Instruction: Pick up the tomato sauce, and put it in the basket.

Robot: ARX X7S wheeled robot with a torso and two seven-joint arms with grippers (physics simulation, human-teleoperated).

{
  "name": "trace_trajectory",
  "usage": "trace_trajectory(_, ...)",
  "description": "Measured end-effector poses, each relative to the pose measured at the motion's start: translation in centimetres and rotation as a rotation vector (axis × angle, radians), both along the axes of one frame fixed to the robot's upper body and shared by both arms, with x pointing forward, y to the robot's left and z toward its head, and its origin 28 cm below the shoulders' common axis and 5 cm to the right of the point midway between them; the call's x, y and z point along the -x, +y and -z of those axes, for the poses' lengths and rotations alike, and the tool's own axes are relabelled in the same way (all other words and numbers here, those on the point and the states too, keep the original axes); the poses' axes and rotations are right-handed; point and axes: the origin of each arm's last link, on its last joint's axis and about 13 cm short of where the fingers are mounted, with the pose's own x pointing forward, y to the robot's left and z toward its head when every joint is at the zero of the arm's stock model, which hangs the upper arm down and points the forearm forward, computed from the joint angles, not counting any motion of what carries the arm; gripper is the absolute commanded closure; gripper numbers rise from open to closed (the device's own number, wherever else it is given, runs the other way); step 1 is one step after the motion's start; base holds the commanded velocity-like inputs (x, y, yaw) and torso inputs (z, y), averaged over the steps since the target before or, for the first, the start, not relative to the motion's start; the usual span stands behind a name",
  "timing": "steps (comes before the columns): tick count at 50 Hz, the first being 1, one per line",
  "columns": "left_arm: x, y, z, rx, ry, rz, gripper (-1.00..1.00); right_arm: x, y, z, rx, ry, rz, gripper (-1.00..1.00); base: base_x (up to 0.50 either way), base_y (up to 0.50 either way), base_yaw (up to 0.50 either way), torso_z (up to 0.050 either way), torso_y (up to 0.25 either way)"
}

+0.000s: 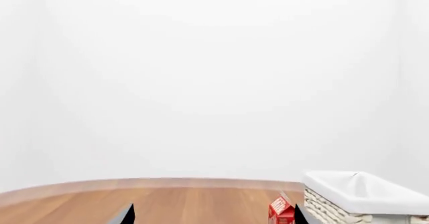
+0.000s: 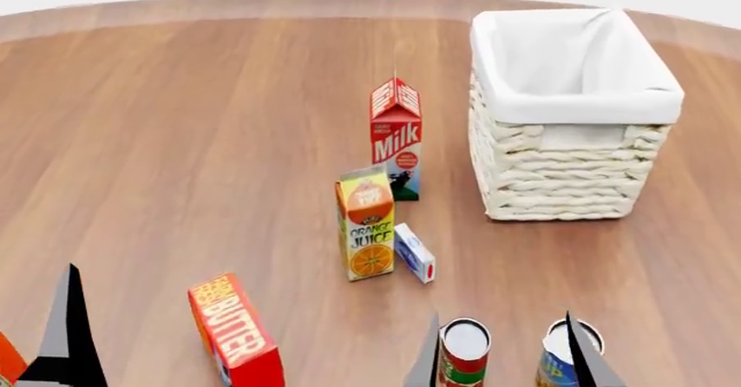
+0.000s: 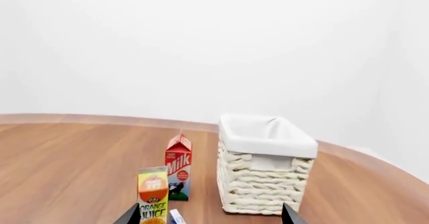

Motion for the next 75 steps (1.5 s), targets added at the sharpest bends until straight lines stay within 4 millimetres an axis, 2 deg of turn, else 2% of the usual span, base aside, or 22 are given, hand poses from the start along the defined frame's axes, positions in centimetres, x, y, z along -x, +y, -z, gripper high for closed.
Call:
trace_trajectory(40,0.19,-0.25,0.00,-0.006,-0.002,0.010,-1.00,-0.20,0.18,0.21,0.003,0.003,-0.017,-1.00,0.50,0.00,0.00,0.000,0.001)
trace_trajectory(45,0.19,-0.28,0.07,-0.006,-0.001,0.010,-1.00,-0.23,0.25,0.24,0.003,-0.001,-0.028,-1.00,0.05,0.00,0.00,0.000,0.002)
trace_trajectory(75,0.32,-0.36,0.17,-0.007,0.001,0.014,-1.00,-0.15,0.47,0.26,-0.030,-0.015,-0.064,-1.00,0.00,-0.50,0.00,0.000,0.000)
